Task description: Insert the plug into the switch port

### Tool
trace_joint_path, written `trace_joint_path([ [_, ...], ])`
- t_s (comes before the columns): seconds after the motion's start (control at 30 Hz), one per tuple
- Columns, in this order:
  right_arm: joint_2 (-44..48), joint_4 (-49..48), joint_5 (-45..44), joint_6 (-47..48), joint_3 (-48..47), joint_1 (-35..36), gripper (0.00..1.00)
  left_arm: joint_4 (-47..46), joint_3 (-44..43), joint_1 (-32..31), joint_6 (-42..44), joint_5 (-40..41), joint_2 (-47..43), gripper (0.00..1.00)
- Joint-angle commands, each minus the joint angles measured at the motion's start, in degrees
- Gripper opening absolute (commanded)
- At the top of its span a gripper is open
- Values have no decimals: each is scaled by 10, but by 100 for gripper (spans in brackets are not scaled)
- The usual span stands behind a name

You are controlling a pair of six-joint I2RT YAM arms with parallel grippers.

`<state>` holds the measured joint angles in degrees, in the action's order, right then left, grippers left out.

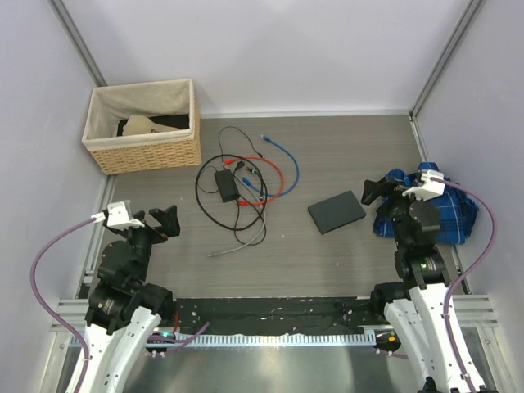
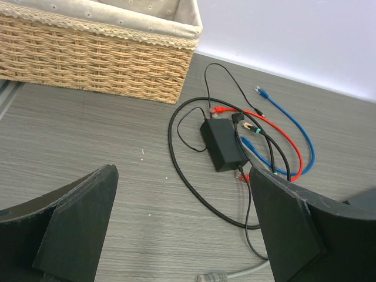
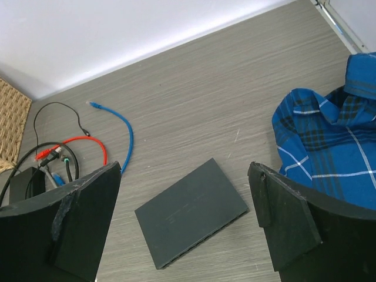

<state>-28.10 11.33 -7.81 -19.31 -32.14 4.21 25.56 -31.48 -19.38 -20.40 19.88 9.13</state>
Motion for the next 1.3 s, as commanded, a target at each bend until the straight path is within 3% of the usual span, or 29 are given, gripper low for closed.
trace_joint_path([
  [0.0,-29,5,-5,-12,-35,-3,100,-22,-8,2,7,-10,3,100],
  [0.37,-218,72,88,-17,-114,-3,100,-15,-8,3,-2,-3,-7,100],
  [0.6,-342,129,81,-39,-179,-3,100,-6,-9,2,-15,-2,-18,100],
  [0.9,-439,128,49,-27,-194,-4,100,-9,-6,2,-15,-2,-15,100],
  [1.27,-516,104,70,-12,-187,-6,100,-11,-3,2,-29,-19,-11,100],
])
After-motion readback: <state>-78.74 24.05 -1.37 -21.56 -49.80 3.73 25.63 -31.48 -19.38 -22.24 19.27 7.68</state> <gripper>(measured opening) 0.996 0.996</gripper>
